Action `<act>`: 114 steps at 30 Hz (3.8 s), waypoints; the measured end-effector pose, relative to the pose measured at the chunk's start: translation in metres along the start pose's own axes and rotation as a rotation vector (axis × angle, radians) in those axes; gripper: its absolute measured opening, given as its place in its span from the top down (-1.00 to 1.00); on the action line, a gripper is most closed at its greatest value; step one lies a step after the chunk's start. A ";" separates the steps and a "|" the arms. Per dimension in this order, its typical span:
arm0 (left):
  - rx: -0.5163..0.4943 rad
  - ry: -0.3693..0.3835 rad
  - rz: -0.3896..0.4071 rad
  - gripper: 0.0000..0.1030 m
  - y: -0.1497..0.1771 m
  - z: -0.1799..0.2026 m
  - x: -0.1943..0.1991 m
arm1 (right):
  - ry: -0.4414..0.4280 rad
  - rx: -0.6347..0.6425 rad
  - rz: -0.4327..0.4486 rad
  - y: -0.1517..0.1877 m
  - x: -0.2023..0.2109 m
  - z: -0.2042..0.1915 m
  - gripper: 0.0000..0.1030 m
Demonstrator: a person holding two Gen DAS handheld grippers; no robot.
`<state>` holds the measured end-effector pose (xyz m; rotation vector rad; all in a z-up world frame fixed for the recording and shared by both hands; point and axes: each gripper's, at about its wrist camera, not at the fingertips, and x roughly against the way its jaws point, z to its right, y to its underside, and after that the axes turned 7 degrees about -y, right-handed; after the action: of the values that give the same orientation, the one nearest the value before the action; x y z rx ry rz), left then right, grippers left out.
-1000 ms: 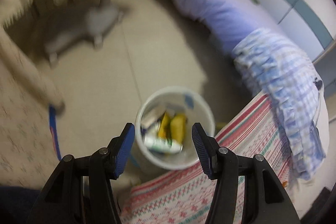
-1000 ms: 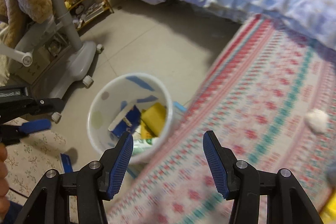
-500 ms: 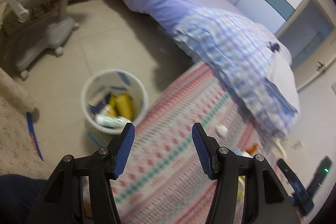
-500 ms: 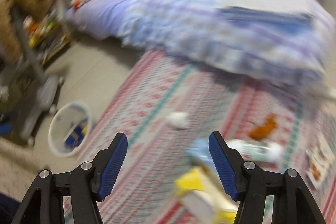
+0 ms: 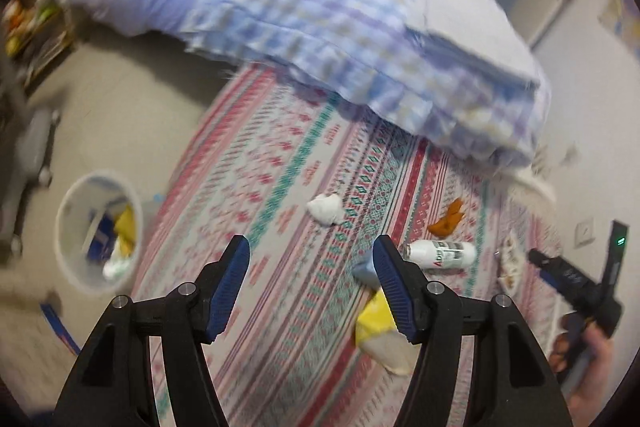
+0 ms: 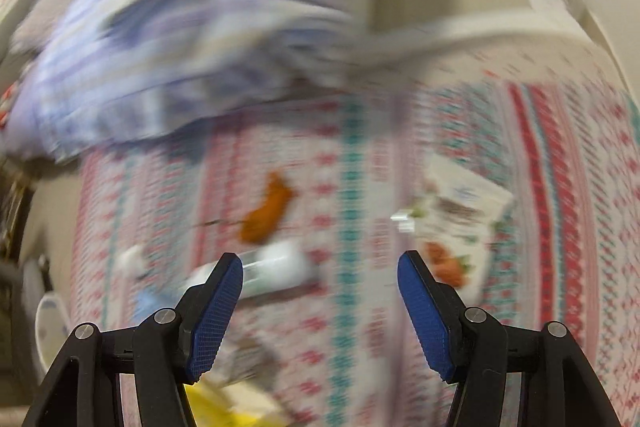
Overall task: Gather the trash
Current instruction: 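Grasp the white tissue with the left tool while the right tool grasps the nut pouch, then carry tissue and nut pouch over the wastebasket and open both tools to drop them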
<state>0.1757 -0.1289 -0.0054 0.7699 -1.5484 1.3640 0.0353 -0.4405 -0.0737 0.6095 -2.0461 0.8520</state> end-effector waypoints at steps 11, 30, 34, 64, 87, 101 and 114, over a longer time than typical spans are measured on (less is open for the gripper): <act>-0.060 0.021 -0.159 -0.30 -0.032 0.021 -0.118 | 0.061 -0.288 -0.077 -0.014 -0.028 0.107 -0.34; -0.172 -0.119 -0.108 0.61 -0.017 0.026 -0.150 | 0.043 -0.254 -0.153 -0.010 -0.065 0.083 -0.13; -0.129 -0.082 -0.105 0.61 -0.015 0.012 -0.125 | 0.036 -0.274 -0.142 -0.011 -0.066 0.084 -0.13; 0.239 0.154 -0.096 0.60 -0.009 -0.117 -0.022 | -0.085 0.044 0.114 -0.023 0.013 -0.034 0.92; 0.472 0.023 -0.153 0.60 0.006 -0.340 -0.037 | -0.234 0.506 0.010 0.071 -0.020 -0.223 0.91; 0.390 -0.012 -0.164 0.60 0.011 -0.336 -0.045 | -0.307 0.688 -0.117 0.163 -0.088 -0.330 0.89; 0.365 -0.035 -0.170 0.60 0.008 -0.339 -0.053 | -0.378 0.717 -0.204 0.204 -0.149 -0.421 0.87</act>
<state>0.2648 0.1972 -0.0636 1.1264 -1.2406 1.5299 0.1913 0.0249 -0.0856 1.4349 -1.9153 1.4366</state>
